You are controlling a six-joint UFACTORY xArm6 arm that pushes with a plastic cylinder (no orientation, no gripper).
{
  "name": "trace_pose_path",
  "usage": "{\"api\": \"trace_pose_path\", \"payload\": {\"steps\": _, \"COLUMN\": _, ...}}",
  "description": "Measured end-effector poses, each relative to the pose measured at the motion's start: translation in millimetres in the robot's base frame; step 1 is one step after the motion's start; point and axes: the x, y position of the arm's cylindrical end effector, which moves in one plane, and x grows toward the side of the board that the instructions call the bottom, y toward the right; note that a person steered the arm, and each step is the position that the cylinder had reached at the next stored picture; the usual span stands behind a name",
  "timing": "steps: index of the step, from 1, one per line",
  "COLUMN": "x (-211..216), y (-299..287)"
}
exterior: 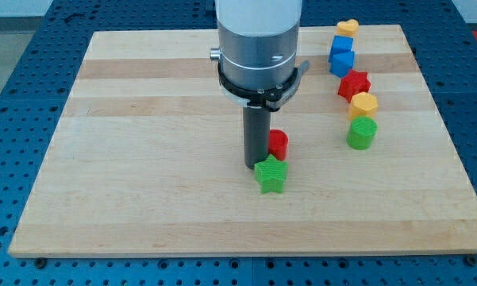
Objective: Move the red circle below the green circle
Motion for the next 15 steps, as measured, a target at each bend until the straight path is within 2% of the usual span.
{"api": "trace_pose_path", "payload": {"steps": 2, "x": -37, "y": -27}}
{"api": "trace_pose_path", "payload": {"steps": 3, "x": -37, "y": 9}}
{"api": "trace_pose_path", "payload": {"steps": 5, "x": -24, "y": 36}}
{"api": "trace_pose_path", "payload": {"steps": 10, "x": 23, "y": 28}}
{"api": "trace_pose_path", "payload": {"steps": 15, "x": 4, "y": 65}}
